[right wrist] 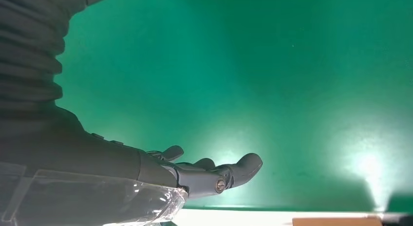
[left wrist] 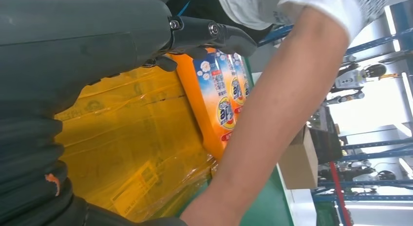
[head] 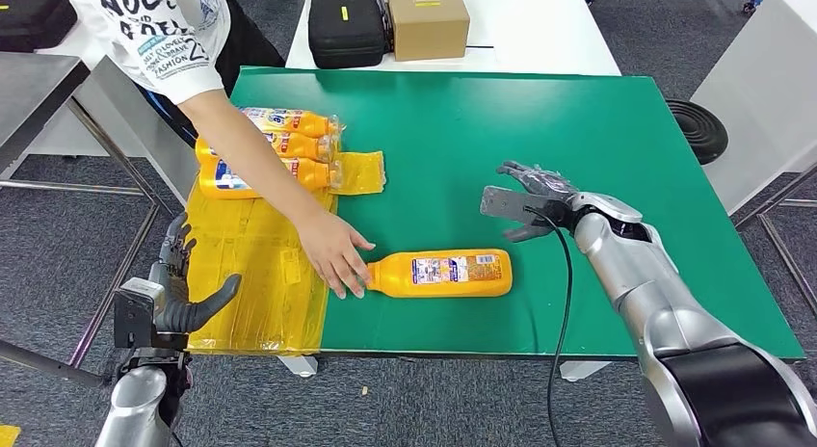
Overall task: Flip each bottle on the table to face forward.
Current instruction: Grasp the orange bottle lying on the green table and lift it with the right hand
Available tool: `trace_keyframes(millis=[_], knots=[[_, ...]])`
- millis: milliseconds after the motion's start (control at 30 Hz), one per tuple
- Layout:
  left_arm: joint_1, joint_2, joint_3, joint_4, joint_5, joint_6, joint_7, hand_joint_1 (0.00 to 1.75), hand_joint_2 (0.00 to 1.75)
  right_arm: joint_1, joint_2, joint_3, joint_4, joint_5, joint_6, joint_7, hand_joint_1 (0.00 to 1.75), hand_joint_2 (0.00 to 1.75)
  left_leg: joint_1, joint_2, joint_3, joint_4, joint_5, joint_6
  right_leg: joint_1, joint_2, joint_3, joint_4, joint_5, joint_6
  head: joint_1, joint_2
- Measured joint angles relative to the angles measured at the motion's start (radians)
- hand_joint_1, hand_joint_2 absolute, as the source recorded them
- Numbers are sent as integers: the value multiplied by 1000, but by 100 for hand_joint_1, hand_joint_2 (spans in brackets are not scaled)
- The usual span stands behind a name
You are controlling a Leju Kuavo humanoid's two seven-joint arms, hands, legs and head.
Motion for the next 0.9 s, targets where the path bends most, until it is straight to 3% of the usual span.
trace_keyframes(millis=[233,567,900], knots=[[-9,-5,-1,31,2,11,2,0,175,-42,51,63,80,-17,10,4,0,175,0,0,0,0,0,0,0,0,0,0,0,0,0,0],[-15,-5,-6,55,2,24,-8,0,175,-51,112,92,97,-90,21,-103,0,175,0,0,0,0,0,0,0,0,0,0,0,0,0,0],[-15,-5,-8,61,2,32,-8,0,175,-40,147,136,97,-103,36,-132,0,175,0,0,0,0,0,0,0,0,0,0,0,0,0,0]])
